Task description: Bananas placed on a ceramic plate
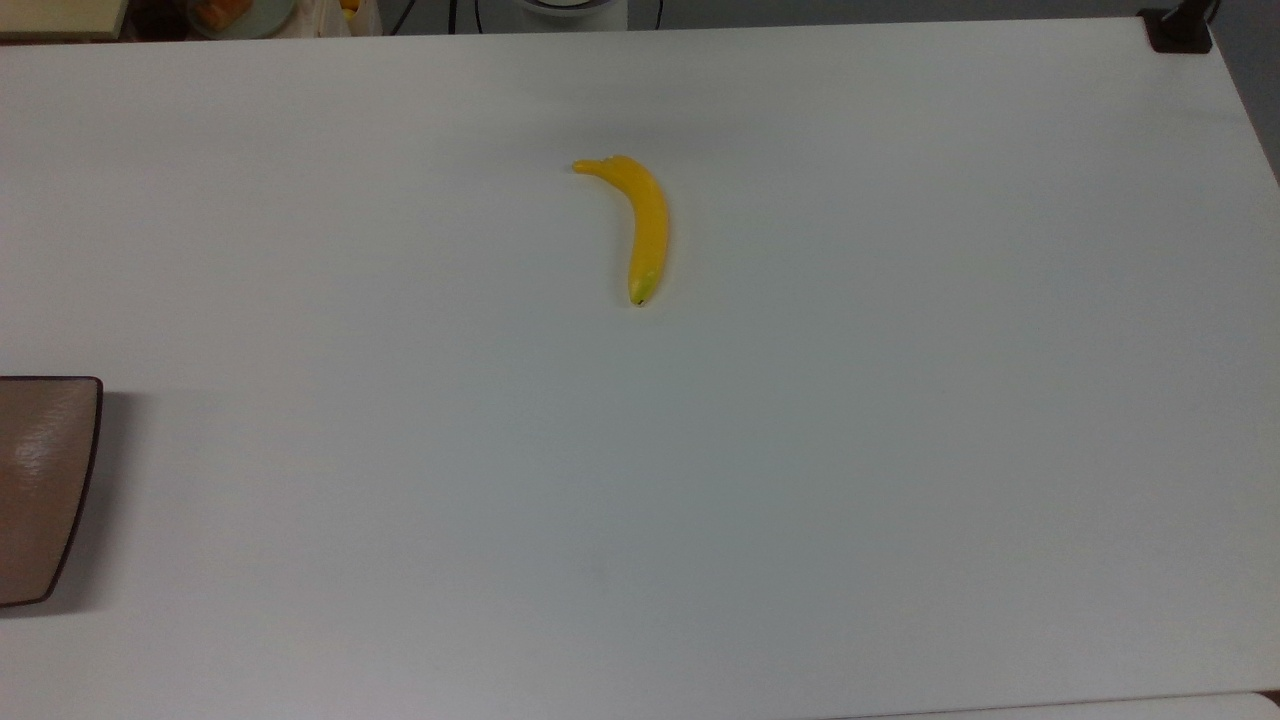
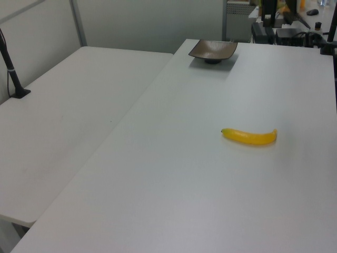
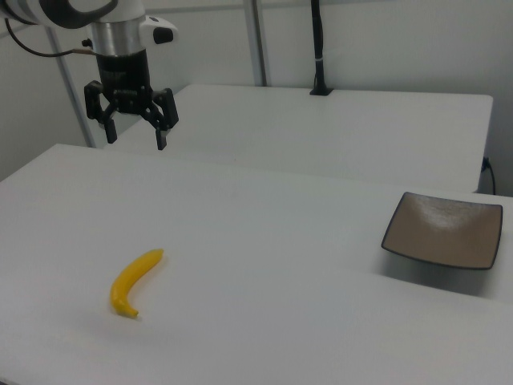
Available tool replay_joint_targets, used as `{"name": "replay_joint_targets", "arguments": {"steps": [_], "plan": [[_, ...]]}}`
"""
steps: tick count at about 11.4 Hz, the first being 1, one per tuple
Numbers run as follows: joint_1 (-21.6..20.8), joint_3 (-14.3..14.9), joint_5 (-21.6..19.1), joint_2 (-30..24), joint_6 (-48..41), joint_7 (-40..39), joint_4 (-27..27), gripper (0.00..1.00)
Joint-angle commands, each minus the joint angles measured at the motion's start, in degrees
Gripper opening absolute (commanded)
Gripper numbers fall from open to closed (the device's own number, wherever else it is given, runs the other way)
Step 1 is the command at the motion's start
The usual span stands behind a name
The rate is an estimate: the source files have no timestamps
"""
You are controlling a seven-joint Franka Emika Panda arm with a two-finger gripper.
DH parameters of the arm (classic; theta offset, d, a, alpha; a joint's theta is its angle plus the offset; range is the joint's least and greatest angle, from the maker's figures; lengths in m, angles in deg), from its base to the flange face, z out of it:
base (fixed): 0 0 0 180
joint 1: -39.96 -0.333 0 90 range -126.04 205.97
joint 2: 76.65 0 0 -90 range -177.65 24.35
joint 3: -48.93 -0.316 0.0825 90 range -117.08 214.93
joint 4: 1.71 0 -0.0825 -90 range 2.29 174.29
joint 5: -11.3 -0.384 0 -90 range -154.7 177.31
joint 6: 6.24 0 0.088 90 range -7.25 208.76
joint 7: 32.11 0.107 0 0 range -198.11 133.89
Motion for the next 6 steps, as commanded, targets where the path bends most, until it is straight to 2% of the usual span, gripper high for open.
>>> {"name": "replay_joint_targets", "arguments": {"steps": [1, 6], "plan": [[-1.8, 0.49, 0.66, -1.65, 2.85, 0.62, 3.39, 1.0], [-3.11, 0.31, 0.66, -1.65, 3.11, 0.53, 4.7, 1.0]]}}
